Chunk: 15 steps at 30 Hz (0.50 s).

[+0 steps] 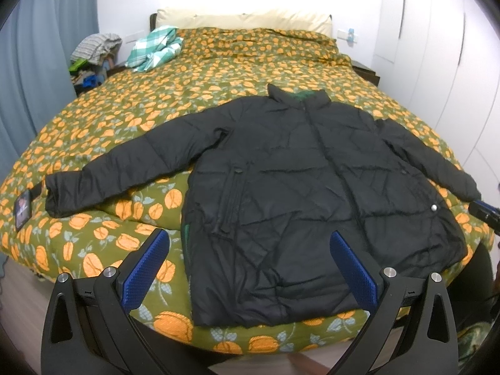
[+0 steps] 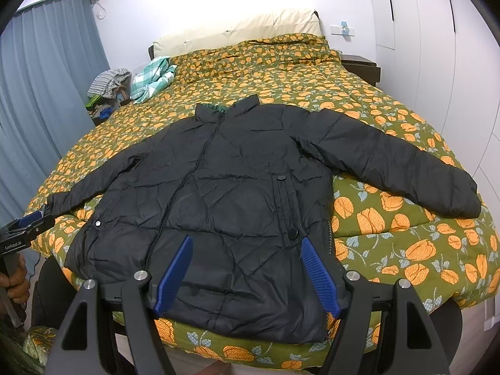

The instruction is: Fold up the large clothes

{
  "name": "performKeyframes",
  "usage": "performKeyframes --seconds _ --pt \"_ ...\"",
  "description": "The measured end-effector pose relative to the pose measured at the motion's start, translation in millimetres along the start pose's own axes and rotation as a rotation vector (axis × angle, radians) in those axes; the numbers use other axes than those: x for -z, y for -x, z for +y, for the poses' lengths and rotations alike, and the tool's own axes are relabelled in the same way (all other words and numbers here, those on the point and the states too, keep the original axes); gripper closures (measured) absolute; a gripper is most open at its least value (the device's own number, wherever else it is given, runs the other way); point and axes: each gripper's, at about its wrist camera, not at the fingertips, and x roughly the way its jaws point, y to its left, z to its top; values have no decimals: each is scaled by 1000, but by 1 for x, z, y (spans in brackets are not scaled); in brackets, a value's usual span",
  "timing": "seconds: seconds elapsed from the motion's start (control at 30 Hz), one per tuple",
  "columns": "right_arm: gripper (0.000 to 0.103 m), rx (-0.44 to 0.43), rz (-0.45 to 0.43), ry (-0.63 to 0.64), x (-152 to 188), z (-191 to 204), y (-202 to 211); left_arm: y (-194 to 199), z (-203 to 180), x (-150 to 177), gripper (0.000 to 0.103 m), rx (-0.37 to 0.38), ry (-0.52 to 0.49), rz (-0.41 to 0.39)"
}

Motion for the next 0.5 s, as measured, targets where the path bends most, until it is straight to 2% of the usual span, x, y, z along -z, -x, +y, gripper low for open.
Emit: performKeyframes --seconds 0.5 --pt "29 1 3 -4 5 1 -1 -1 2 3 1 -4 2 4"
